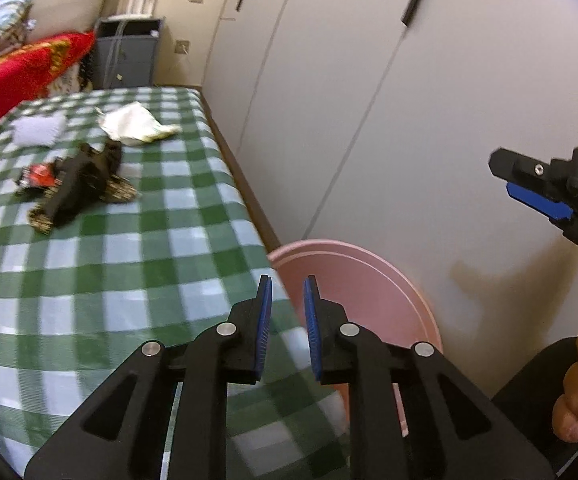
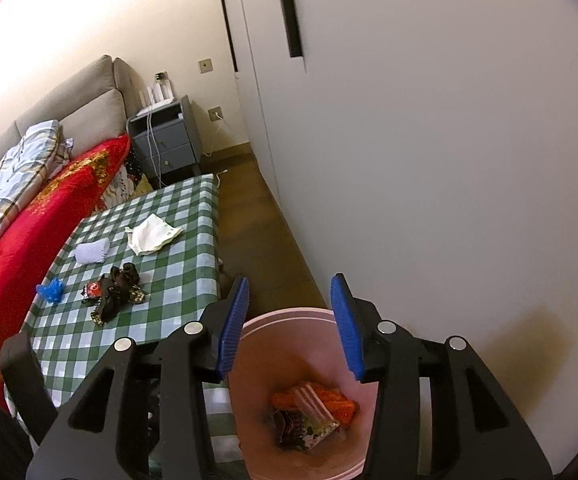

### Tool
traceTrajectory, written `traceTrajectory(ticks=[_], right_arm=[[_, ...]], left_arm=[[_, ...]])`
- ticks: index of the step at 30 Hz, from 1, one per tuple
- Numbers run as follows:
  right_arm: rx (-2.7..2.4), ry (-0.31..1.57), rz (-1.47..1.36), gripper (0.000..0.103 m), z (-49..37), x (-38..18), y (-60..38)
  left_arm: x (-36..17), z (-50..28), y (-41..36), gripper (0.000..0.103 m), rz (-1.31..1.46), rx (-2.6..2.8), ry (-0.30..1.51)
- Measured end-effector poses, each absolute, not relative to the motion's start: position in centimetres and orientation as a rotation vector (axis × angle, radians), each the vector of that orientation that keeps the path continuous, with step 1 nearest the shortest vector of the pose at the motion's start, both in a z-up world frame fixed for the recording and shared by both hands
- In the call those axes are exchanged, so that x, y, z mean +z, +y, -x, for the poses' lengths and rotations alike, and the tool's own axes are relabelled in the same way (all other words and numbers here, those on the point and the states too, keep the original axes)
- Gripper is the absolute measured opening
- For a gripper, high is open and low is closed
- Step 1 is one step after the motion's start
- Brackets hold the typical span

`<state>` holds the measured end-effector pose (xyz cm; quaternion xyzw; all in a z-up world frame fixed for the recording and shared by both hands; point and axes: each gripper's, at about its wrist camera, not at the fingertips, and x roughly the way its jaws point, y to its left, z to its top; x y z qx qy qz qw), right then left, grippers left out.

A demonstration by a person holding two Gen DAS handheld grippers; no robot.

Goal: Collect trash
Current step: 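Move both open grippers back to the table toward the blue bag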

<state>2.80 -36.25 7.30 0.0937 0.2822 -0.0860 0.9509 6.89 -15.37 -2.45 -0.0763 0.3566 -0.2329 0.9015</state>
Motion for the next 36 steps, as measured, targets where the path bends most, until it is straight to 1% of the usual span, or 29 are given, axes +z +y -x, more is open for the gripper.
traceTrajectory(ticks=[6, 9, 11, 16, 19, 27, 36], right_arm=[[-0.124, 0.547, -0.180, 0.044, -3.3, 7.4, -34.4], [-0.077, 0.532, -0.159, 0.042, -3.9, 7.3, -32.6], [-0.043, 0.521, -0.145, 0.039, -4.4, 7.2, -31.3], [0.028, 0.510, -0.153, 0.026, -6.3, 6.9, -28.9], [0.069, 0.507, -0.165, 0.021, -7.8, 6.3, -27.3], [0.185, 0.529, -0.185, 0.021, -12.3, 3.7, -22.3], [0.259, 0.592, -0.219, 0.021, -16.6, 0.8, -19.3]], left_arm=[[-1.6, -6.8, -12.0, 0.017, 0.161, -0.388, 0.677], [-1.4, -7.1, -10.0, 0.017, 0.175, -0.330, 0.654], [-1.3, -7.4, -9.1, 0.017, 0.180, -0.303, 0.645], [-0.8, -8.2, -6.6, 0.017, 0.178, -0.220, 0.606], [-0.5, -8.4, -5.0, 0.017, 0.173, -0.168, 0.580], [-1.1, -10.4, 0.8, 0.017, 0.221, -0.002, 0.576], [-1.3, -13.2, 4.9, 0.017, 0.259, 0.127, 0.562]])
